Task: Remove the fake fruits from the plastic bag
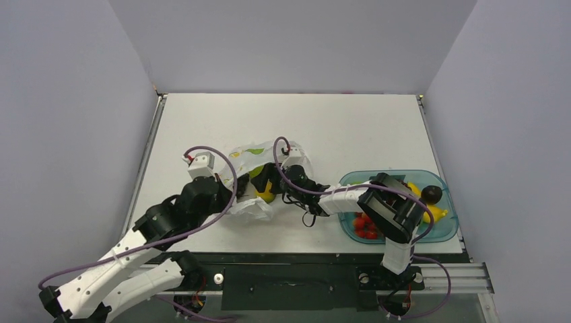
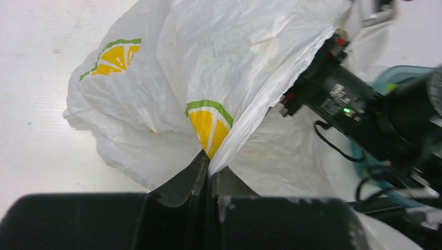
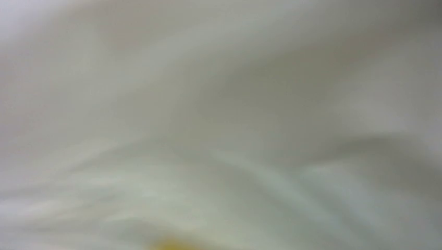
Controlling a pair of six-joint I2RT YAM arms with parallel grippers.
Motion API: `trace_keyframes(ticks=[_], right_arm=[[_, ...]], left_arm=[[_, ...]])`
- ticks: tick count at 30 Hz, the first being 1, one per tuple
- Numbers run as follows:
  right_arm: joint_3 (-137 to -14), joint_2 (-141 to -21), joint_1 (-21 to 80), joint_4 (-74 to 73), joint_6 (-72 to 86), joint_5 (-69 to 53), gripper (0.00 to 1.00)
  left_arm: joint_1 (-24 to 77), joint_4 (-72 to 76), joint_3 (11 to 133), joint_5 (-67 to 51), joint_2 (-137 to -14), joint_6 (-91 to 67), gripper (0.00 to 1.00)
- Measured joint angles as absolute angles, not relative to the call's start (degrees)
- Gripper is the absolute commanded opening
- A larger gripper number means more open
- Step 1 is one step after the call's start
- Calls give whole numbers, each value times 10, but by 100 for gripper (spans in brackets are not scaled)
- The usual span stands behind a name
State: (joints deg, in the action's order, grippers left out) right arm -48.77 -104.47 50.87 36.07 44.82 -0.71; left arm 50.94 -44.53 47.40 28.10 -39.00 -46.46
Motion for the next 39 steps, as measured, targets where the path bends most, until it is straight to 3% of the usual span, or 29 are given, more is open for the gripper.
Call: trace_keyframes(ticks=[8, 16, 17, 19, 20, 22, 28, 33, 36, 39], right_arm=[[-526, -1046, 531, 295, 398, 61, 78], [-531, -1055, 590, 225, 300, 160, 77], [-531, -1058, 597, 222, 293, 170, 74], [-533, -1068, 609, 212, 280, 191, 71], [-537, -1072, 613, 202, 274, 201, 70], [-545, -1079, 618, 188, 267, 211, 67], [-563, -1087, 618, 166, 255, 227, 53], [-567, -1093, 618, 169, 257, 227, 41], [-567, -1093, 618, 169, 259, 227, 32], [-567, -1093, 618, 169, 260, 228, 30]], left_arm=[[382, -449, 485, 213, -533, -349, 0], [337, -437, 475, 203, -560, -288, 0], [335, -434, 470, 203, -556, -286, 2], [332, -433, 463, 203, -541, -285, 17], [332, -435, 462, 203, -531, -286, 30], [331, -438, 463, 201, -506, -295, 38], [329, -487, 517, 149, -397, -351, 43], [329, -479, 579, 40, -319, -413, 47], [329, -462, 573, -29, -295, -461, 49], [329, -451, 542, -81, -284, -508, 50]])
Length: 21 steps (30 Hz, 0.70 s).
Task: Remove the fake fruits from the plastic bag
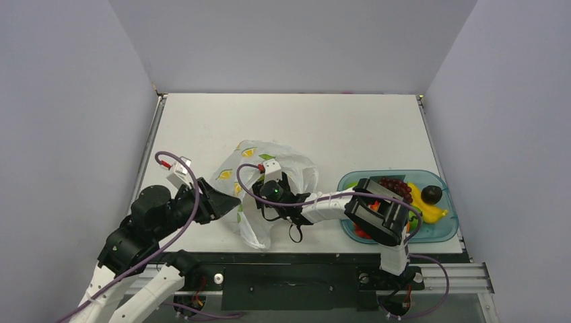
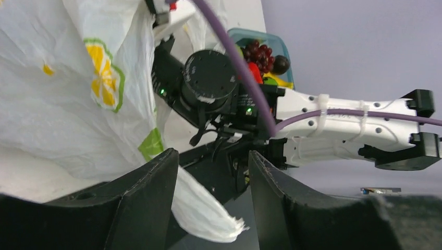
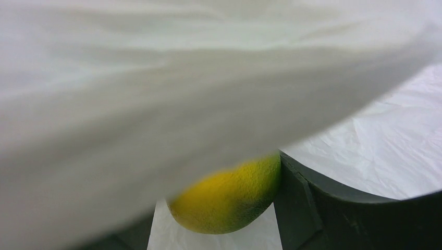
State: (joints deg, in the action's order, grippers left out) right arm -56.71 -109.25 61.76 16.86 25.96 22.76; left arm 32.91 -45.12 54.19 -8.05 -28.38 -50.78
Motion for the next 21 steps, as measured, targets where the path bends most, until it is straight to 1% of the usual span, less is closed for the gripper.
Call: trace_keyframes(ticks=[3, 8, 13, 16, 17, 18, 19, 20, 21], right_arm=[[-567, -1093, 618, 169, 261, 228, 30], [-567, -1093, 616, 170, 265, 228, 30], [-568, -1096, 616, 174, 273, 227, 30], [-568, -1096, 616, 174, 275, 227, 30], [-568, -1096, 616, 174, 275, 227, 29], [-568, -1096, 616, 174, 275, 227, 25], [-568, -1096, 616, 174, 275, 227, 22], [-568, -1096, 615, 174, 275, 227, 17], [-568, -1096, 615, 174, 275, 227, 14]], left_arm=[[329, -460, 506, -102, -275, -540, 51], [329, -479, 486, -115, -279, -559, 53], [344, -494, 483, -119, -319, -530, 56], [384, -502, 471, -120, -362, -504, 57], [409, -507, 468, -110, -384, -497, 55], [435, -514, 466, -102, -405, -492, 52], [463, -520, 466, -88, -426, -488, 41], [490, -526, 466, -71, -445, -485, 37], [504, -531, 466, -60, -457, -483, 24]])
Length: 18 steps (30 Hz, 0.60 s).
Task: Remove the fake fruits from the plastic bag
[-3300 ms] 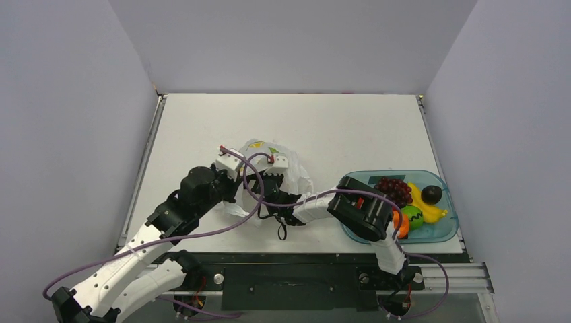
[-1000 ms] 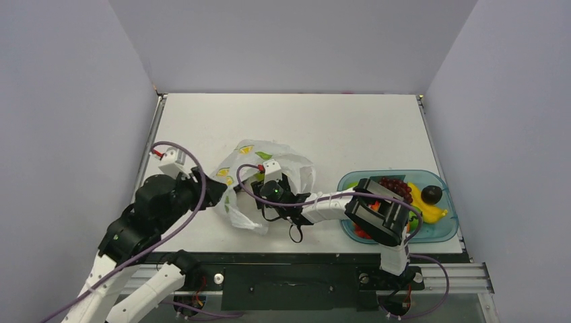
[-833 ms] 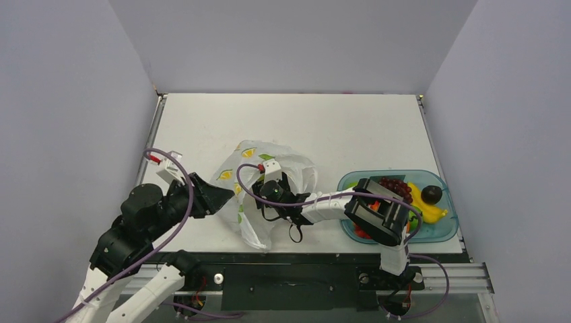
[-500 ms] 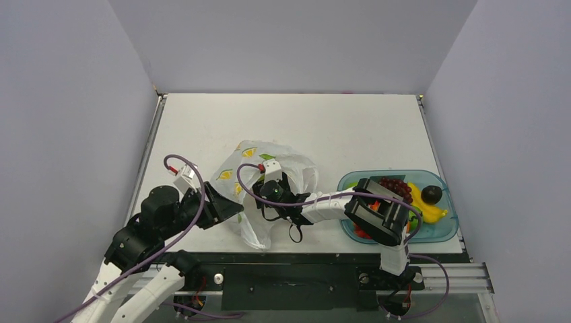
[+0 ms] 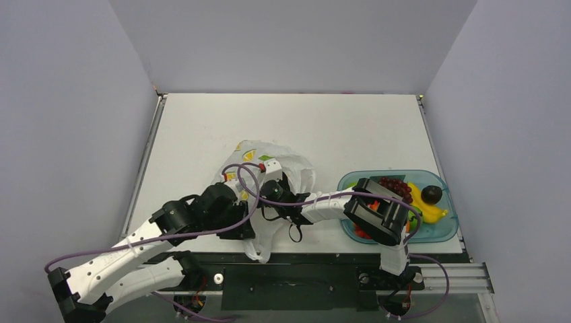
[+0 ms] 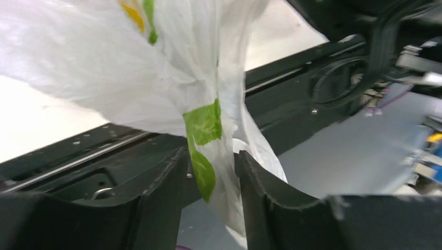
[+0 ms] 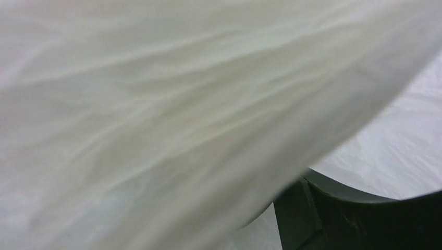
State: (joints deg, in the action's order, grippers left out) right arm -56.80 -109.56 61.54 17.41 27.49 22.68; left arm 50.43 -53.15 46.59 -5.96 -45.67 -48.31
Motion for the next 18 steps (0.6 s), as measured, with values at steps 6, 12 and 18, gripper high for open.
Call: trace_keyframes(ticks=[6, 12, 18], right_arm=[[-568, -1092, 615, 170, 277, 216, 1], [-568, -1046, 607, 130, 278, 156, 0], [-552, -952, 599, 117, 284, 63, 0]], left_arm=[[522, -588, 470, 46, -424, -471, 0], [522, -596, 465, 81, -415, -470, 0], [522, -581, 456, 90, -424, -447, 0]])
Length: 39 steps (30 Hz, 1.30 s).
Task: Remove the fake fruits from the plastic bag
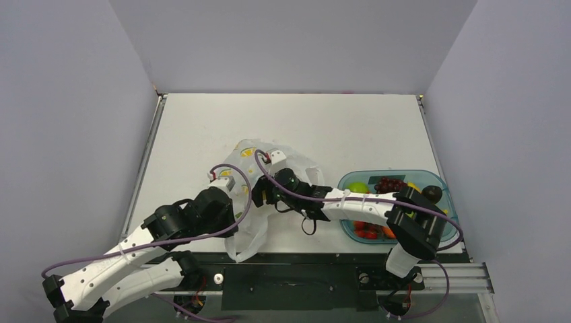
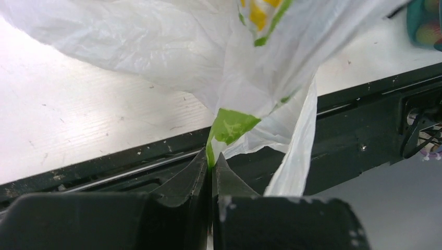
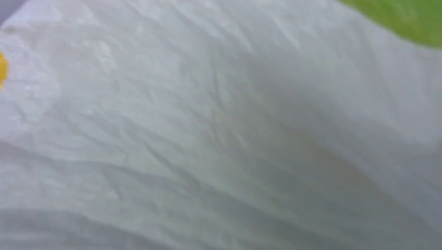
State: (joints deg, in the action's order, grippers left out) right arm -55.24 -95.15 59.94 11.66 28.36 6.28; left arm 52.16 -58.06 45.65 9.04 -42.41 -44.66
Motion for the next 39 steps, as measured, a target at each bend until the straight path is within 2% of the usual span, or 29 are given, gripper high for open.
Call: trace_keyframes(ticks=[9, 18, 25, 30, 35, 39], right_arm=[[-509, -863, 589, 82, 291, -72, 0], [-493, -734, 574, -16, 265, -128, 0], [-475, -724, 578, -63, 249, -203, 0], [-469, -730, 590, -89, 249, -245, 0], [-484, -702, 599, -119, 251, -254, 0], [-524, -623, 599, -144, 246, -216, 0]], left_arm=[[522, -567, 495, 122, -442, -380, 0], [522, -550, 496, 157, -410, -362, 0], [521, -542, 493, 181, -349, -362, 0], [521, -535, 491, 177, -348, -357, 0], [522, -533, 491, 166, -396, -352, 0], [528, -532, 490, 152, -429, -346, 0]])
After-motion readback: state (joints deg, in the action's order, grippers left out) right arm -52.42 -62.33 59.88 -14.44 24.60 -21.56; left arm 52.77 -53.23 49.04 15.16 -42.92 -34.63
